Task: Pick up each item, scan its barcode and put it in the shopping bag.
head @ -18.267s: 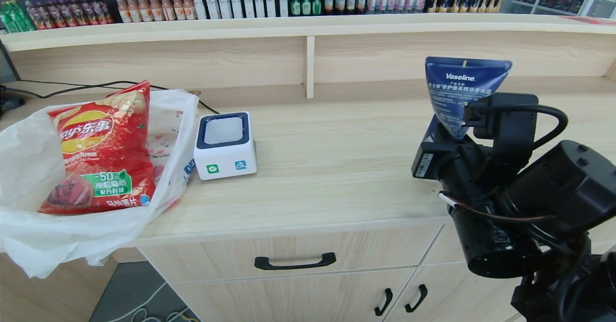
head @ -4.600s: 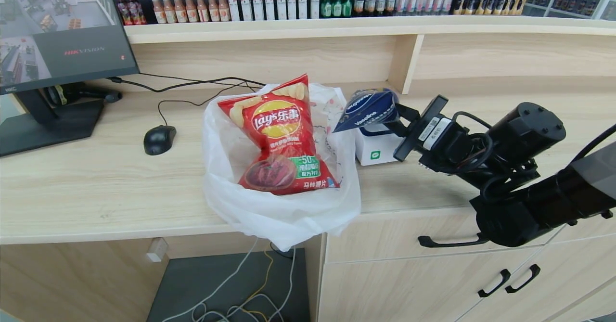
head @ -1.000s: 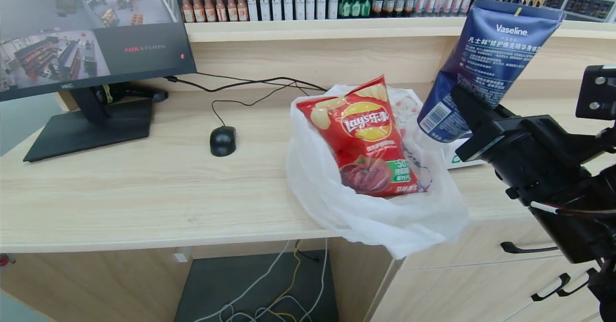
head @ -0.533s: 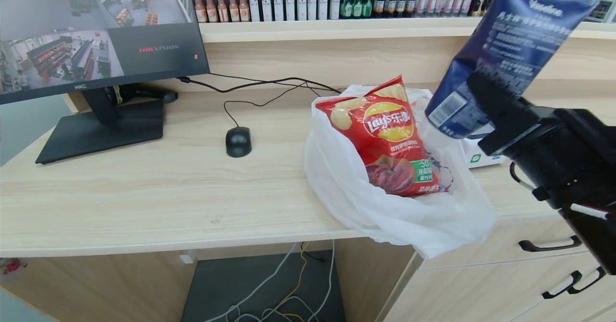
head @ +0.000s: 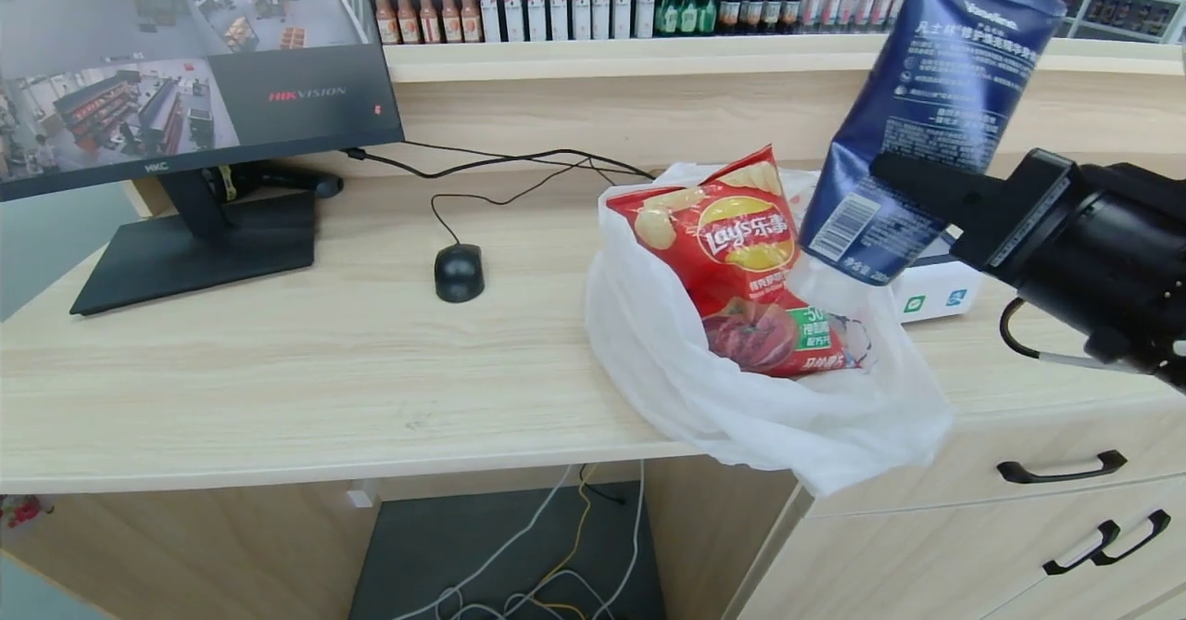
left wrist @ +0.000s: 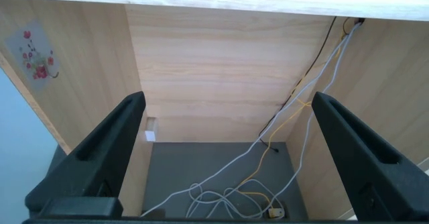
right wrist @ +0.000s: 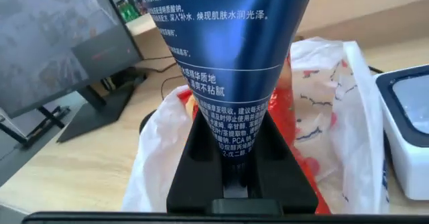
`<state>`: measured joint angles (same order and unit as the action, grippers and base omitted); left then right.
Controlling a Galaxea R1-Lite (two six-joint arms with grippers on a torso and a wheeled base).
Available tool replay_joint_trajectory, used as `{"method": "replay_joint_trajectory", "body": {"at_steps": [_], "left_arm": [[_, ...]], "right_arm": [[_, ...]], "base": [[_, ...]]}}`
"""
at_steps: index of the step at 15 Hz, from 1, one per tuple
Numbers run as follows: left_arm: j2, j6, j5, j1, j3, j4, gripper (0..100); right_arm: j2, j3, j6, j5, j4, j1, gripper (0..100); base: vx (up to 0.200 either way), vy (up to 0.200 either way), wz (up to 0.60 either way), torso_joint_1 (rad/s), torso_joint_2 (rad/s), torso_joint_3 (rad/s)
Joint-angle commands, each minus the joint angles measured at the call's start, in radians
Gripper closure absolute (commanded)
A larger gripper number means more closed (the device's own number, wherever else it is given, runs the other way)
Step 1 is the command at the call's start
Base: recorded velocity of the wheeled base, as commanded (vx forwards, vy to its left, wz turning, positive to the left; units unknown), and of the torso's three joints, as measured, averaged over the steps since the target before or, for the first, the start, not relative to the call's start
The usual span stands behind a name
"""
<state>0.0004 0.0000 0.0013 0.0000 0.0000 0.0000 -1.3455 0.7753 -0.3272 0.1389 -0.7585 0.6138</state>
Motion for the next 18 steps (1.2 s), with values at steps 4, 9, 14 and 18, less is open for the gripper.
{"method": "replay_joint_trajectory", "body": {"at_steps": [4, 9, 14, 18], "left_arm": [[0.000, 0.000, 0.000, 0.000, 0.000, 0.000, 0], [0.000, 0.000, 0.000, -0.002, 0.000, 0.000, 0], [0.000, 0.000, 0.000, 0.000, 0.000, 0.000, 0], [0.000, 0.000, 0.000, 0.000, 0.000, 0.000, 0]], "right_arm": [[-0.046, 0.036, -0.004, -0.022, 0.030, 0.050, 100], [-0.106, 0.033, -0.015, -0.036, 0.030, 0.055, 100], [-0.159, 0.019, -0.016, -0.035, 0.031, 0.049, 100], [-0.219, 0.042, -0.019, -0.030, 0.028, 0.029, 100]], "base": [[0.000, 0.000, 0.00, 0.000, 0.00, 0.000], [0.000, 0.000, 0.00, 0.000, 0.00, 0.000], [0.000, 0.000, 0.00, 0.000, 0.00, 0.000], [0.000, 0.000, 0.00, 0.000, 0.00, 0.000]]}}
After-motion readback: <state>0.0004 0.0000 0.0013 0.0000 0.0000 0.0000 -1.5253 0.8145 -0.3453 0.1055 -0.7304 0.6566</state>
